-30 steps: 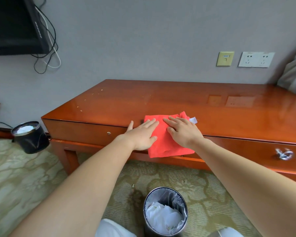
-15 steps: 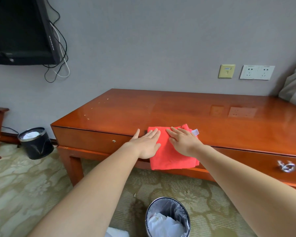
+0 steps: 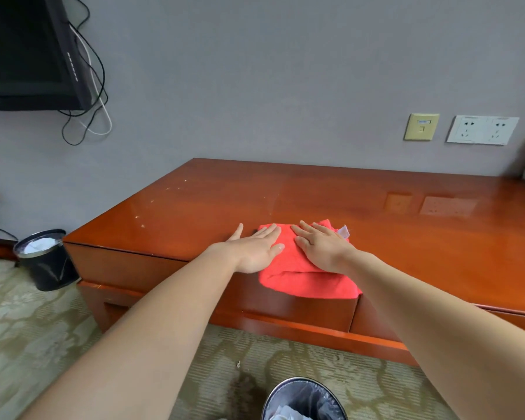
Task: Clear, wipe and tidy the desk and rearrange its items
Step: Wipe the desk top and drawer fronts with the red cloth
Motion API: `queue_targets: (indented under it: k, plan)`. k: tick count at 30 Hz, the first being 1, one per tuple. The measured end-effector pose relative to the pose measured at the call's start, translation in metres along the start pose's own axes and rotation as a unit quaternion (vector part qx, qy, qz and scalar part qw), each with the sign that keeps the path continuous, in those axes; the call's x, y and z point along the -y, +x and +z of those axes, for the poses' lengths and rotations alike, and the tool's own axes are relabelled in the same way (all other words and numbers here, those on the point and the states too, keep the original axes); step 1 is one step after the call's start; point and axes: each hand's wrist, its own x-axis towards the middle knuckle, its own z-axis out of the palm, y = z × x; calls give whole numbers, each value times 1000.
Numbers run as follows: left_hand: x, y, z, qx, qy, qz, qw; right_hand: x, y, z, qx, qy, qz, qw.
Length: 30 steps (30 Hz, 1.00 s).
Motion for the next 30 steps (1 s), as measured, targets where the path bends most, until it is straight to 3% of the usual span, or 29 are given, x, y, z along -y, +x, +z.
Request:
queue_targets:
  k: [30]
  plan:
    - [128,359,-103,-40,25,1,999,-115,349,-50,-81,-38,34,995]
